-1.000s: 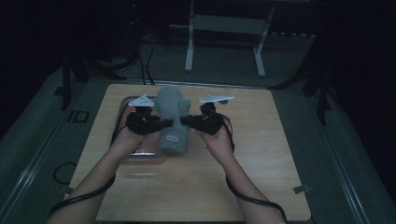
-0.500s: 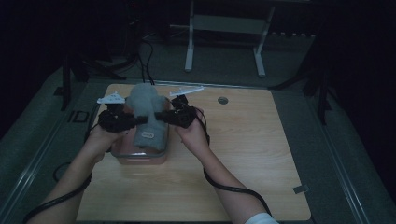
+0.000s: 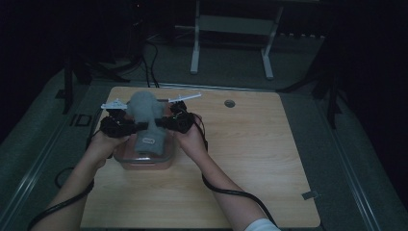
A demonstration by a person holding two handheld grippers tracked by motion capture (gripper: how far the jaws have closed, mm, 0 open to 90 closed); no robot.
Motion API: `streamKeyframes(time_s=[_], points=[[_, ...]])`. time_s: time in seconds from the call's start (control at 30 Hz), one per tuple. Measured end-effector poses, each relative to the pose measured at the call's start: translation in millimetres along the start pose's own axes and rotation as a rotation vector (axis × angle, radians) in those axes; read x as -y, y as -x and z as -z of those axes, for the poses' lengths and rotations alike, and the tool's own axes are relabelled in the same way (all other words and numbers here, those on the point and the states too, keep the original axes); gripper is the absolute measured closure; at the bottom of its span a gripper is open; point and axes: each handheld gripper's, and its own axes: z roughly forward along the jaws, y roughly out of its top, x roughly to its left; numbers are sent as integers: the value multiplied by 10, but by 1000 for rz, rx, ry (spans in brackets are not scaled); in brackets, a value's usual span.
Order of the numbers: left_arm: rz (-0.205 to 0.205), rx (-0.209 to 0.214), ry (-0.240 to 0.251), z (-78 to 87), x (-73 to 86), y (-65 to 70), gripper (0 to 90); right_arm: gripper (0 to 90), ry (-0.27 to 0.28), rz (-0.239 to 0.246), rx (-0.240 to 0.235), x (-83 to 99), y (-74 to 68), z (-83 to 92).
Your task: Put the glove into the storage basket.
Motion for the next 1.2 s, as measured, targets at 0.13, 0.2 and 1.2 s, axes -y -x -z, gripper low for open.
streamKeyframes(time_s=[0.13, 0.2, 1.2], points=[[15, -14, -52, -150, 52, -73, 752, 804, -36, -3, 33, 68, 66, -149], [23, -23, -81, -226, 74, -100, 751, 804, -59, -7, 53, 103, 105, -223], [84, -270, -376, -866, 108, -143, 534, 472, -143, 77, 182, 73, 177, -334]])
